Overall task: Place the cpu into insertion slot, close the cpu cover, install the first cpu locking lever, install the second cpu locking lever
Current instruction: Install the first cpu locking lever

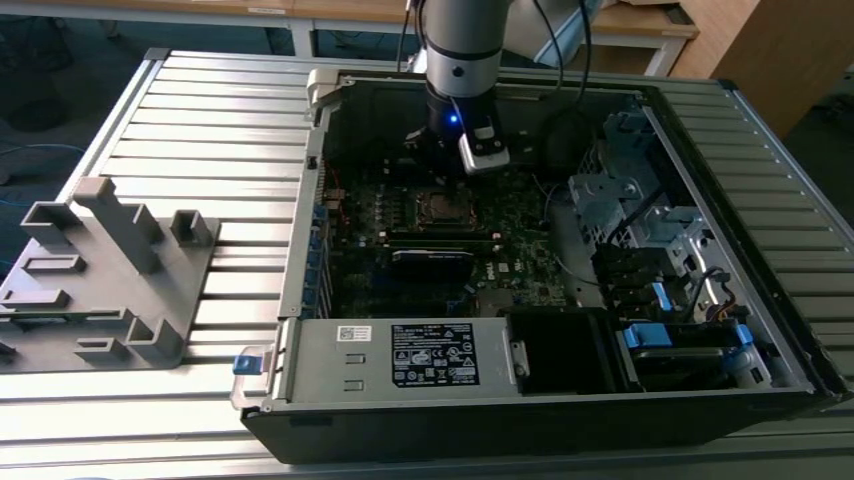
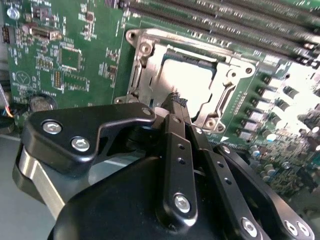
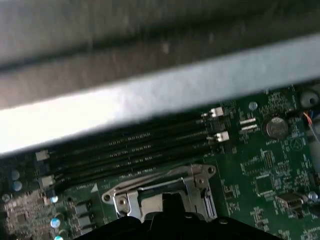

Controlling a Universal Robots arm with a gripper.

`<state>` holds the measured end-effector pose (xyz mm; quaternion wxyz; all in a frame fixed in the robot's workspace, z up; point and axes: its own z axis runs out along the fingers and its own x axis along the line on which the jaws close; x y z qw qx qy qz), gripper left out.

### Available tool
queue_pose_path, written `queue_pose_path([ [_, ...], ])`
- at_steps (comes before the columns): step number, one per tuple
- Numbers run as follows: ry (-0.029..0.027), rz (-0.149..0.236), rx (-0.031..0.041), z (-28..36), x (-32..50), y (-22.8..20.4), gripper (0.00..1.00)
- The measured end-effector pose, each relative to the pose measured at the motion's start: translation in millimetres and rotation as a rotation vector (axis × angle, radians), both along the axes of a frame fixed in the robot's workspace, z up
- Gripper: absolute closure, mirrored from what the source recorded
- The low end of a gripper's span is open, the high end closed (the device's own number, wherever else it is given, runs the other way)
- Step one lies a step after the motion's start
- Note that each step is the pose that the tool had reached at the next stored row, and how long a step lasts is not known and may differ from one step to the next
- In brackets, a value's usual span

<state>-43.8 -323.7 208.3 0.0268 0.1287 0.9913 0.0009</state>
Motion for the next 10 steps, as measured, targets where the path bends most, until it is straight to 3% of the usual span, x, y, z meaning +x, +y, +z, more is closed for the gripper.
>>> queue_pose_path([
  [4,-0.0001,0.004,-0.0103,-0.1,-0.8,-3.7,0.89],
  [10,-0.0001,0.009,-0.0114,-0.1,-1.4,-4.2,0.89],
])
